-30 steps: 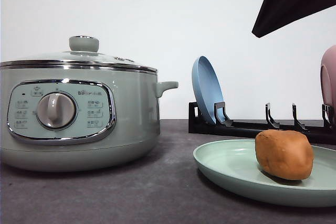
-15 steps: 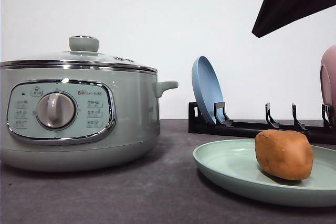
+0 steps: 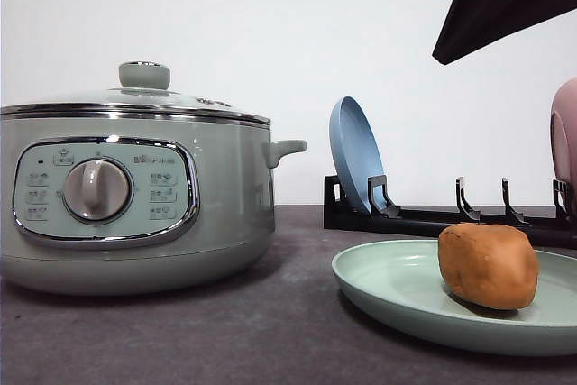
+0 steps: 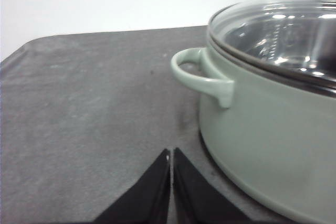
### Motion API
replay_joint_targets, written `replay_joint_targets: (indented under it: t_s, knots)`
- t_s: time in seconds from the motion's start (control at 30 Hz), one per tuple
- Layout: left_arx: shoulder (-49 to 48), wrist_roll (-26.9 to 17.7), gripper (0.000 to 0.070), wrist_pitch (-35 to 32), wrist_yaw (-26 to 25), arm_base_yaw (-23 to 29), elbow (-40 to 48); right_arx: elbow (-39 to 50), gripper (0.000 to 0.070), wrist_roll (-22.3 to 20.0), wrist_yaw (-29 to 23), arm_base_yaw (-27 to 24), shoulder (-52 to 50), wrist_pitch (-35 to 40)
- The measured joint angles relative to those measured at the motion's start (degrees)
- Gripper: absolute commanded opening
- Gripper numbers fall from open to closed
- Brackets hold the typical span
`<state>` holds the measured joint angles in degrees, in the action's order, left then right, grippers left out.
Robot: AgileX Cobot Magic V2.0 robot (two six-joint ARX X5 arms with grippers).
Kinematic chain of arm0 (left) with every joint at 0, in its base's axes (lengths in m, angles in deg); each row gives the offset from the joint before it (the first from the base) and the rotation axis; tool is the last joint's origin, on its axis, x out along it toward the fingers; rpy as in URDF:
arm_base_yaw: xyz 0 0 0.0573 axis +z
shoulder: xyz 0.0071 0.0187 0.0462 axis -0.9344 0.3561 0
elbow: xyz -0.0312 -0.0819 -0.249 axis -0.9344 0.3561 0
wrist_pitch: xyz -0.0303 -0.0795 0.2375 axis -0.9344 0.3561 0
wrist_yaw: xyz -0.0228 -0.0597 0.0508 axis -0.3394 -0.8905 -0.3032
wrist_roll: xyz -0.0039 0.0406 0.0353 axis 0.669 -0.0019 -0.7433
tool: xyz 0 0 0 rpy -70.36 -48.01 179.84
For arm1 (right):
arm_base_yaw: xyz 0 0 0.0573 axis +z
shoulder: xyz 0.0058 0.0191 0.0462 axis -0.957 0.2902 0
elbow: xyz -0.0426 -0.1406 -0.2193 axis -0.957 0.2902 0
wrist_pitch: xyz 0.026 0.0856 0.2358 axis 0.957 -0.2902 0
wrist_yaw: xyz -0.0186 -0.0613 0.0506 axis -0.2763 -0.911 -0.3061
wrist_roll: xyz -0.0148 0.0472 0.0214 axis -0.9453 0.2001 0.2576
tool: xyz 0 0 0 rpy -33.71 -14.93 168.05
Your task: Transfer potato from steamer to green plate
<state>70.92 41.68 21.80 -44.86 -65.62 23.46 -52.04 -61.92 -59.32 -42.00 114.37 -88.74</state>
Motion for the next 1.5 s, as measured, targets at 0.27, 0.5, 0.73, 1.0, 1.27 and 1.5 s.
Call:
replay_joint_targets:
  t_s: [0.27,0.5,0.73,1.0,1.27,1.5]
  knots:
    - [0.0,0.13,0.0,-0.08,0.01,-2.43,0.02,0.0,0.0,0.0,0.0,0.0,0.0,0.07]
    - [0.0,0.13,0.0,-0.07,-0.01,-2.43,0.02,0.0,0.0,0.0,0.0,0.0,0.0,0.2]
    - [0.0,0.13,0.0,-0.08,-0.01,-2.43,0.02,0.0,0.0,0.0,0.0,0.0,0.0,0.2]
    - [0.0,0.13,0.0,-0.06,0.0,-2.43,0.02,0.0,0.0,-0.35,-0.11,0.0,0.01,0.2]
    - [0.0,0.13,0.0,-0.06,-0.01,-2.43,0.02,0.0,0.0,-5.49,-4.12,-4.45,-2.08,2.57]
    - [0.0,0.13,0.0,-0.07,-0.01,-2.43,0.02,2.63,0.0,-6.7,-4.59,-15.26,-11.32,14.34]
